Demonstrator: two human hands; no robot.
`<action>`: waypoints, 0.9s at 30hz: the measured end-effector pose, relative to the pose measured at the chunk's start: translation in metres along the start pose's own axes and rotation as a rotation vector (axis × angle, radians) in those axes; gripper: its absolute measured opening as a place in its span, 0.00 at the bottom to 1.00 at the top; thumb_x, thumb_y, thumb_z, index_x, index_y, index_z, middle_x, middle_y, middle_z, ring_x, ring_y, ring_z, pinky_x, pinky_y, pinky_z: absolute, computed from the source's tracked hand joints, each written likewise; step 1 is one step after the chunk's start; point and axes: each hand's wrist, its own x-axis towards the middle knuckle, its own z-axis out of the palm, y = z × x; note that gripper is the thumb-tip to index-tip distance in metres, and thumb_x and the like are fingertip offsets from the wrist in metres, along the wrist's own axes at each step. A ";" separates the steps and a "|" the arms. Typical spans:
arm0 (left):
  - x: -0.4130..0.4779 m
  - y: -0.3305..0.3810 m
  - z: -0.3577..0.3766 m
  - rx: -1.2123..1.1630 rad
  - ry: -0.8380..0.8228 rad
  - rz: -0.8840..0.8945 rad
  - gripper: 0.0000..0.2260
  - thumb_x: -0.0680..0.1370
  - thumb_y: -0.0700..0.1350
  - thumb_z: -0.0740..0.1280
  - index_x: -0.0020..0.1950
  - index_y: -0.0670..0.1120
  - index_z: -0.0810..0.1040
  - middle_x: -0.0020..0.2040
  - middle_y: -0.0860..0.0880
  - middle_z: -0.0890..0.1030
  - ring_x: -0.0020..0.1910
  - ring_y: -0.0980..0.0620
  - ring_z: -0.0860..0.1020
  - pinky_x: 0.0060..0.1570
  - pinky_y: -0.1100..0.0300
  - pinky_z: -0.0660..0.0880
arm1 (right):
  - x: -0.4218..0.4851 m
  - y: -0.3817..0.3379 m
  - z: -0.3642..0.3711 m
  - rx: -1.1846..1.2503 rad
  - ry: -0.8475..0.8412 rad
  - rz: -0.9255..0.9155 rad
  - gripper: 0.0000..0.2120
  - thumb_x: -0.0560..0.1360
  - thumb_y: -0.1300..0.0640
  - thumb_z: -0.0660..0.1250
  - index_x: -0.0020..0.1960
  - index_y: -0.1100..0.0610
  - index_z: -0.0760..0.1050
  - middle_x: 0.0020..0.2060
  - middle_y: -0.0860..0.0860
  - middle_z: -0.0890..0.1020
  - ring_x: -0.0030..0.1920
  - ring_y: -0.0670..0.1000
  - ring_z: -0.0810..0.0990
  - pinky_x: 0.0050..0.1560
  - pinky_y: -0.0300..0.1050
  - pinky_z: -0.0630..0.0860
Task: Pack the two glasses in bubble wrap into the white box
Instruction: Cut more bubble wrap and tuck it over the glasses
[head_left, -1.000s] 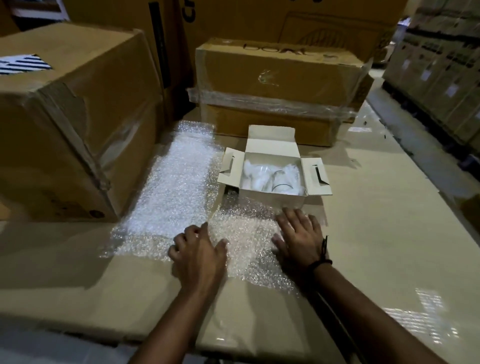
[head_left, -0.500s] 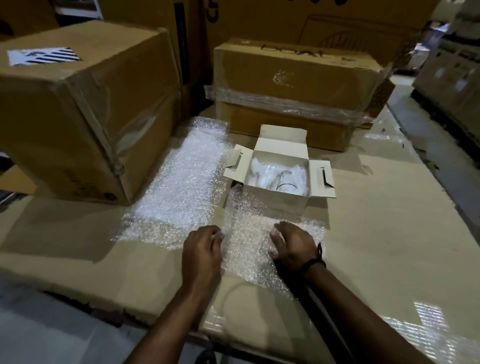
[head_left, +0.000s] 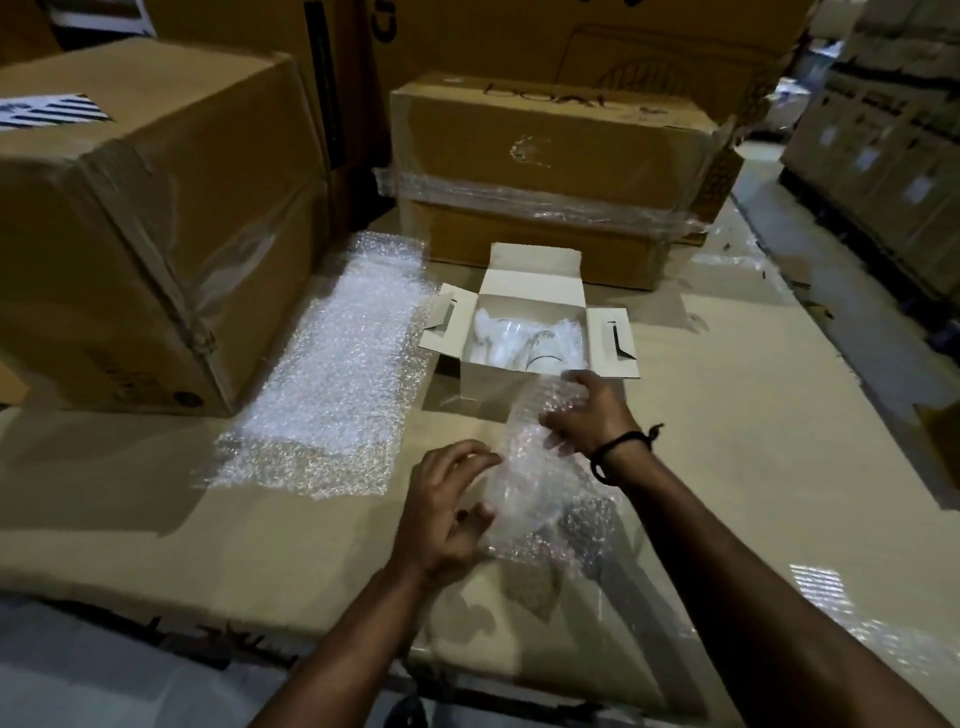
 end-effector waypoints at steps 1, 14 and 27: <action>0.003 -0.003 0.004 0.024 -0.045 -0.016 0.24 0.79 0.67 0.51 0.65 0.56 0.74 0.64 0.57 0.73 0.63 0.52 0.71 0.60 0.53 0.68 | 0.000 0.010 -0.009 -0.017 0.028 0.013 0.30 0.67 0.69 0.73 0.65 0.54 0.68 0.37 0.60 0.82 0.27 0.55 0.81 0.29 0.48 0.78; 0.019 0.006 0.039 0.505 -0.747 -0.197 0.29 0.78 0.66 0.57 0.77 0.61 0.57 0.80 0.54 0.48 0.78 0.51 0.45 0.73 0.43 0.44 | -0.025 0.073 -0.034 -0.865 0.178 -0.250 0.28 0.75 0.45 0.64 0.73 0.49 0.63 0.73 0.52 0.65 0.71 0.55 0.64 0.68 0.49 0.61; 0.038 0.004 0.008 0.476 -0.564 -0.400 0.11 0.71 0.58 0.69 0.41 0.53 0.73 0.41 0.54 0.80 0.48 0.49 0.77 0.53 0.51 0.62 | -0.014 0.034 -0.020 -1.081 -0.045 -0.554 0.35 0.71 0.63 0.68 0.74 0.48 0.61 0.75 0.49 0.62 0.74 0.55 0.59 0.71 0.50 0.57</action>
